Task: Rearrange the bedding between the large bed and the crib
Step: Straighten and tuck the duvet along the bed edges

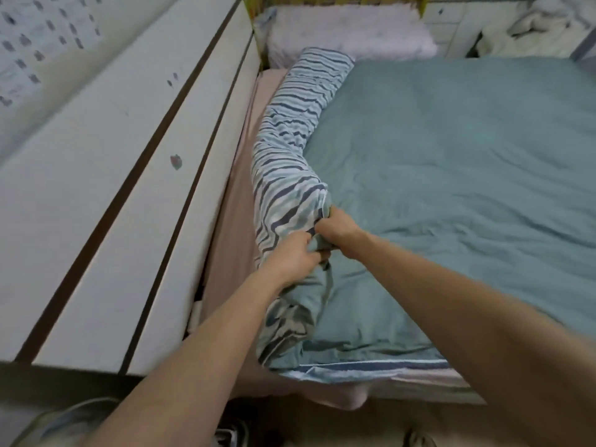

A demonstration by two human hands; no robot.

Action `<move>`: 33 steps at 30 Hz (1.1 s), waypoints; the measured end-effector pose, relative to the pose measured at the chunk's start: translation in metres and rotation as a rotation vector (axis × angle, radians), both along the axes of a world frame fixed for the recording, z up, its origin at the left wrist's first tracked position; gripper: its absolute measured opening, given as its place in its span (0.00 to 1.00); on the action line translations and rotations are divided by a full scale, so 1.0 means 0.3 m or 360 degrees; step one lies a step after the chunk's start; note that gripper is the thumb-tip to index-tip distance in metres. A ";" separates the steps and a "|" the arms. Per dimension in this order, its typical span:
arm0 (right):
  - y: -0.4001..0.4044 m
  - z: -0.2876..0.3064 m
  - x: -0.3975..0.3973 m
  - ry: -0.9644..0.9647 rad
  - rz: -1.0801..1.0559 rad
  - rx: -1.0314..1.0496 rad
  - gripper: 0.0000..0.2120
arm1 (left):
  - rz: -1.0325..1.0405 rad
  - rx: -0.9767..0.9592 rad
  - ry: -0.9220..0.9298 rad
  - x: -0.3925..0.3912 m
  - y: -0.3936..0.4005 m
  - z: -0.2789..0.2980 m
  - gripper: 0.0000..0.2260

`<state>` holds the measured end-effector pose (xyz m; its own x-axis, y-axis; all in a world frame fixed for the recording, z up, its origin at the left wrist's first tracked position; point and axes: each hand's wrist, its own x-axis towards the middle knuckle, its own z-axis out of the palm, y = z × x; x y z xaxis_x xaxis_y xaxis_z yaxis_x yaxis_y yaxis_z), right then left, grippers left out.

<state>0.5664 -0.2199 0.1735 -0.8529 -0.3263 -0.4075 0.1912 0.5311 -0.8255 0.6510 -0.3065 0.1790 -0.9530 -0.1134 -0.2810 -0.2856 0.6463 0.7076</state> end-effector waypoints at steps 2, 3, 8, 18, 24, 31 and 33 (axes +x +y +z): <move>0.138 0.026 -0.046 0.0065 0.0006 -0.0040 0.24 | -0.0041 0.0068 0.0065 -0.058 0.129 0.015 0.09; 0.273 0.040 -0.081 0.0108 -0.0019 -0.0054 0.25 | -0.0100 0.0109 0.0093 -0.102 0.259 0.025 0.09; 0.769 0.046 -0.193 0.0258 -0.0061 -0.0007 0.29 | -0.0287 0.0051 0.0103 -0.272 0.728 -0.018 0.07; 1.488 -0.293 -0.381 0.0228 -0.0225 0.0169 0.30 | -0.0465 -0.0305 -0.0116 -0.451 1.420 -0.363 0.22; 1.631 -0.624 -0.367 -0.0131 -0.0275 0.0491 0.29 | -0.0744 -0.0266 -0.0569 -0.441 1.470 -0.573 0.24; 1.714 -0.922 -0.400 -0.0140 -0.0532 0.0743 0.30 | -0.0940 -0.1100 -0.0229 -0.409 1.438 -0.876 0.37; 1.731 -0.996 -0.421 -0.0125 -0.0587 0.0809 0.30 | -0.0990 -0.1269 -0.0217 -0.396 1.451 -0.955 0.48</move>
<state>0.4402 0.2992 -0.1253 -0.8337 0.2341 -0.5001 0.4861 0.7409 -0.4635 0.5323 0.1289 -0.1076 -0.8723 0.1893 -0.4510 0.2156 0.9765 -0.0071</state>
